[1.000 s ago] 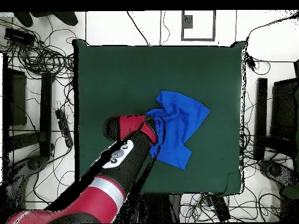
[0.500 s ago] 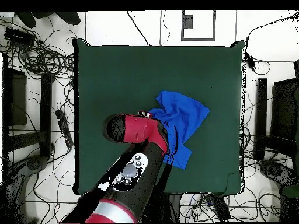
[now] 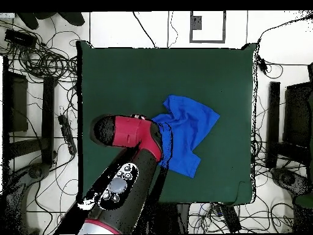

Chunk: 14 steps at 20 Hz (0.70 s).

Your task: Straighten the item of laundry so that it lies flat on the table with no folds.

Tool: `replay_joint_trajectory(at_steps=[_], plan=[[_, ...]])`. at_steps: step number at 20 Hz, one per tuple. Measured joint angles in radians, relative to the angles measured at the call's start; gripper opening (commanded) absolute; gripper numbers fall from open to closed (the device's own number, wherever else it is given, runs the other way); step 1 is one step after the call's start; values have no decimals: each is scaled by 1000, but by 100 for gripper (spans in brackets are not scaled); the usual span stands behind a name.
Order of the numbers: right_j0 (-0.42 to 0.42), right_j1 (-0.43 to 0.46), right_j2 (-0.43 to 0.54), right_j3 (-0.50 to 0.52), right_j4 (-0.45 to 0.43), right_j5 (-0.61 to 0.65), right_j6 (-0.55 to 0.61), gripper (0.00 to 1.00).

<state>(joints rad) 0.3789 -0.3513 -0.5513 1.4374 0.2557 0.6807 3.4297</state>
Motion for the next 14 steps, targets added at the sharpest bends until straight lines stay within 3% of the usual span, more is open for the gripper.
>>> replay_joint_trajectory(at_steps=[14], plan=[[48, 74, -82, -69, 1, 79, 0, 100]])
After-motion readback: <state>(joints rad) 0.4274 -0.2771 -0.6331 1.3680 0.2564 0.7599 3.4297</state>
